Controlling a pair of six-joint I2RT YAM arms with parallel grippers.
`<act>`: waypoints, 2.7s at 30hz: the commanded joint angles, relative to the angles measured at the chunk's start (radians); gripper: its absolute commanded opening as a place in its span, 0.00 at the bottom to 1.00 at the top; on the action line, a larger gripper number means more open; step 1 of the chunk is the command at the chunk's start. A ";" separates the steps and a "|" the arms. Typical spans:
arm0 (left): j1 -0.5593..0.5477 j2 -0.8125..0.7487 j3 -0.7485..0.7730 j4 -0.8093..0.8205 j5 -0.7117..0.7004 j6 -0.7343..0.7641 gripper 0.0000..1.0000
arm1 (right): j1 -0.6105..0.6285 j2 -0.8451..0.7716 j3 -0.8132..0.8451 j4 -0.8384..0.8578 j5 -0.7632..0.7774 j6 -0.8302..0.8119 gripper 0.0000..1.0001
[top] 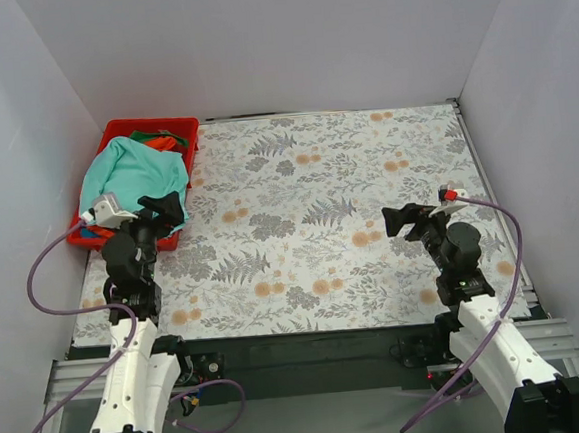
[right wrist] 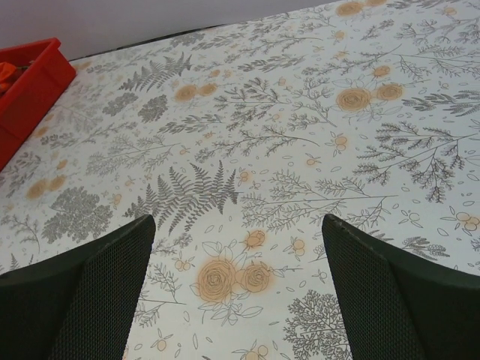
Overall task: Fold and stack the t-shirts
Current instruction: Grab the tshirt from the pile
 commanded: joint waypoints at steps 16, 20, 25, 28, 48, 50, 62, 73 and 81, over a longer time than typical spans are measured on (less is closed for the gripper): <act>-0.004 0.062 0.048 -0.054 -0.168 0.025 0.86 | -0.001 0.071 0.101 -0.108 0.134 -0.026 0.98; -0.004 0.191 0.145 -0.129 -0.211 0.051 0.87 | -0.002 0.176 0.133 -0.044 0.115 -0.007 0.98; -0.003 0.332 0.217 -0.124 -0.301 0.091 0.89 | -0.002 0.273 0.147 0.036 0.087 0.000 0.98; -0.001 0.426 0.242 -0.106 -0.354 0.102 0.90 | -0.001 0.316 0.167 0.056 0.090 -0.009 0.98; 0.017 0.797 0.337 -0.054 -0.410 0.116 0.60 | -0.001 0.610 0.229 0.205 -0.051 0.010 0.98; 0.017 0.793 0.336 -0.058 -0.400 0.113 0.43 | -0.001 0.603 0.224 0.207 -0.051 0.008 0.98; 0.017 0.583 0.332 -0.103 -0.338 0.102 0.05 | -0.001 0.581 0.207 0.208 -0.048 0.003 0.98; 0.010 0.457 0.576 -0.114 -0.124 0.108 0.00 | -0.001 0.557 0.198 0.219 -0.099 0.028 0.98; -0.042 0.538 0.944 -0.060 0.319 0.027 0.00 | -0.001 0.483 0.167 0.219 -0.096 0.028 0.98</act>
